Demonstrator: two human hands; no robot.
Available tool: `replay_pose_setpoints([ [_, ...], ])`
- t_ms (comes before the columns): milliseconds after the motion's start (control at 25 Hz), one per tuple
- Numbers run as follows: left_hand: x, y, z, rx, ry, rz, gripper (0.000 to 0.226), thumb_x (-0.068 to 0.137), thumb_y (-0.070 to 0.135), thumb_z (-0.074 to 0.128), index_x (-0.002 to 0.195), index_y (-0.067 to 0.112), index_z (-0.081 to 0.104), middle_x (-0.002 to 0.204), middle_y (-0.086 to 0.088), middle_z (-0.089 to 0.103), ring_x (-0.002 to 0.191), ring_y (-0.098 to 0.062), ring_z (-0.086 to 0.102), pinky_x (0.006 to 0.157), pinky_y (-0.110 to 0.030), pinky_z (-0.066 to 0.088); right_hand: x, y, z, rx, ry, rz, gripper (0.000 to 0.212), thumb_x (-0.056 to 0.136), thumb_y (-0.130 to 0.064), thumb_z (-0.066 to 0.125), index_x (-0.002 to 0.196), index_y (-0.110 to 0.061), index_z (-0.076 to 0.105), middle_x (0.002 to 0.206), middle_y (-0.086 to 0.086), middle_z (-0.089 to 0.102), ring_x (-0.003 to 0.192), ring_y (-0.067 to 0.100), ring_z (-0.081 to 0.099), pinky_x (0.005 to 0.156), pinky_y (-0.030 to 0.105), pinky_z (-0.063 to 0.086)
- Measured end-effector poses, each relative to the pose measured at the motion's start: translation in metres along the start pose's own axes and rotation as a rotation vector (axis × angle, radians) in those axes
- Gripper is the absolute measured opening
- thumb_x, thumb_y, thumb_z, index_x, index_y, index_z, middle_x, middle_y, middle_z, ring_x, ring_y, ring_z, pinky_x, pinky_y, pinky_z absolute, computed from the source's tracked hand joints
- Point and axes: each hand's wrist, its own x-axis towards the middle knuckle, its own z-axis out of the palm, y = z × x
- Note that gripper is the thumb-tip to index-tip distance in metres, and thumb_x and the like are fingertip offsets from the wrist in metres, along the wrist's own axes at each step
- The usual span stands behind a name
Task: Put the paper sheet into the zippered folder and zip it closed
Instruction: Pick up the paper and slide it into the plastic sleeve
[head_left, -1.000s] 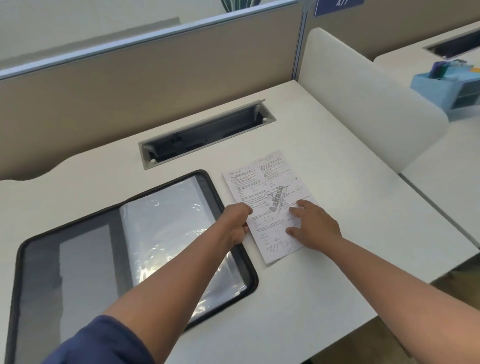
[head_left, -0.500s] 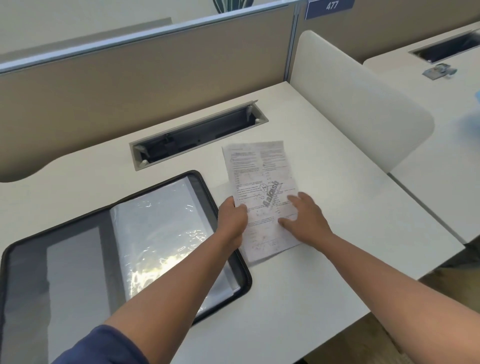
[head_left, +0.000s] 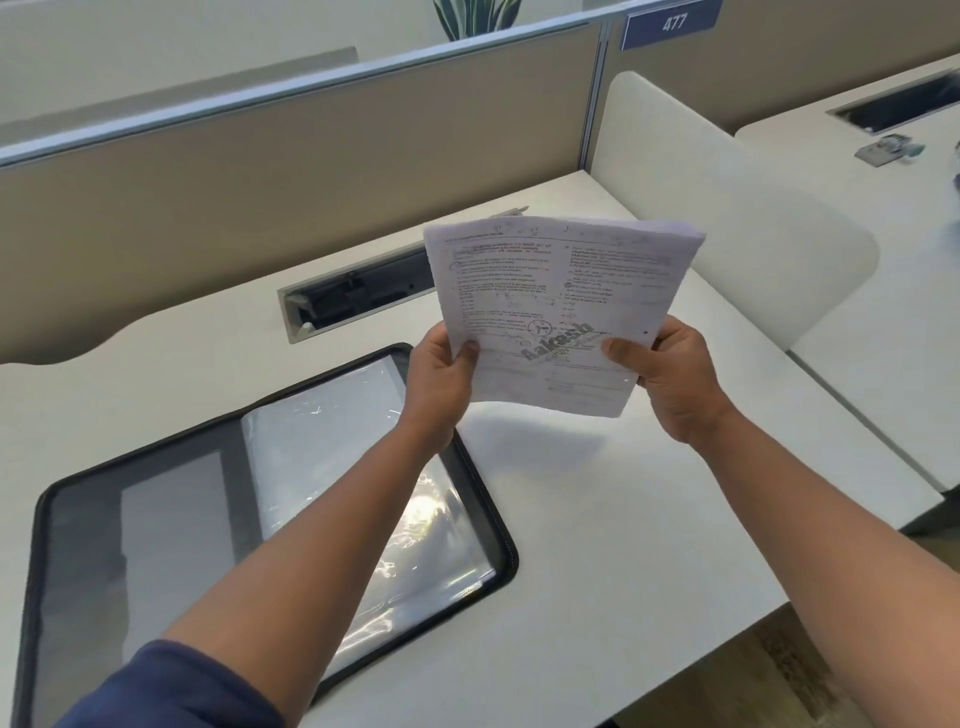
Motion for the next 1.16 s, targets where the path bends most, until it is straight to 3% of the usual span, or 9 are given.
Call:
replay_pose_setpoints([
  [200,0.002,-0.011,0.002,0.036,-0.012,-0.094,0.021,0.103,0.008,0.051,0.118,0.017,0.063,0.115,-0.004,0.070,0.107,-0.025,0.067,0.087,-0.044,0.060,-0.020,0.019,0.009,-0.127,-0.005,0.066,0.038,0.084,0.008,0.067,0.104,-0.023,0.076,0.108,0.000,0.079,0.100,0.023,0.074,0.082,0.037,0.061],
  [400,0.008,-0.013,0.002,-0.024,-0.013,-0.085,0.027,0.100,0.000,0.051,0.122,0.012,0.062,0.115,-0.006,0.071,0.107,-0.023,0.068,0.086,-0.042,0.061,-0.026,0.028,0.022,-0.146,0.082,0.099,0.032,0.076,-0.007,0.065,0.093,-0.030,0.080,0.100,-0.003,0.080,0.094,0.020,0.074,0.083,0.040,0.062],
  [480,0.006,-0.016,0.003,-0.034,-0.032,-0.121,0.030,0.100,-0.001,0.051,0.125,0.011,0.062,0.119,-0.008,0.070,0.113,-0.027,0.065,0.091,-0.044,0.058,-0.027,0.032,0.024,-0.157,0.091,0.106,0.032,0.077,-0.004,0.064,0.094,-0.026,0.079,0.103,0.002,0.079,0.097,0.026,0.074,0.087,0.048,0.059],
  [600,0.001,-0.020,0.002,-0.060,-0.084,-0.145,0.029,0.103,0.011,0.053,0.131,0.008,0.060,0.125,-0.010,0.069,0.117,-0.029,0.063,0.099,-0.044,0.053,-0.030,0.036,0.026,-0.173,0.101,0.117,0.033,0.081,0.005,0.063,0.097,-0.021,0.077,0.105,0.007,0.079,0.101,0.031,0.072,0.093,0.054,0.056],
  [720,0.003,-0.010,-0.011,-0.029,-0.072,-0.095,0.028,0.105,0.021,0.051,0.129,0.011,0.062,0.120,-0.005,0.071,0.108,-0.022,0.067,0.085,-0.033,0.059,-0.018,0.026,0.036,-0.154,0.120,0.100,0.027,0.074,-0.006,0.066,0.095,-0.019,0.077,0.101,0.003,0.079,0.094,0.024,0.073,0.088,0.046,0.059],
  [840,0.004,0.004,-0.046,0.053,0.024,-0.078,0.021,0.105,0.026,0.051,0.118,0.019,0.066,0.103,0.010,0.075,0.090,-0.009,0.070,0.064,-0.020,0.057,0.000,0.014,0.064,-0.094,-0.007,0.094,0.028,0.079,-0.010,0.064,0.099,-0.024,0.078,0.105,0.001,0.080,0.094,0.021,0.075,0.075,0.031,0.061],
  [920,0.001,0.008,-0.083,0.089,0.105,-0.089,0.017,0.104,0.027,0.052,0.111,0.022,0.067,0.092,0.017,0.076,0.080,-0.003,0.072,0.057,-0.016,0.055,0.010,0.013,0.092,-0.103,-0.131,0.122,0.026,0.089,-0.009,0.064,0.105,-0.025,0.076,0.109,0.001,0.079,0.097,0.022,0.075,0.075,0.030,0.061],
  [1040,-0.010,0.012,-0.142,0.101,0.208,-0.112,0.015,0.104,0.023,0.053,0.109,0.023,0.068,0.087,0.018,0.077,0.077,-0.003,0.073,0.057,-0.017,0.055,0.022,0.024,0.142,-0.265,-0.262,0.172,0.019,0.099,-0.010,0.062,0.107,-0.022,0.075,0.108,-0.002,0.080,0.099,0.021,0.075,0.085,0.039,0.060],
  [1160,-0.021,0.011,-0.193,0.105,0.297,-0.131,0.017,0.104,0.021,0.054,0.111,0.019,0.069,0.089,0.013,0.078,0.078,-0.007,0.074,0.058,-0.018,0.056,0.031,0.034,0.192,-0.363,-0.358,0.203,0.016,0.099,-0.012,0.063,0.104,-0.019,0.077,0.105,-0.003,0.080,0.096,0.019,0.076,0.086,0.038,0.061],
])
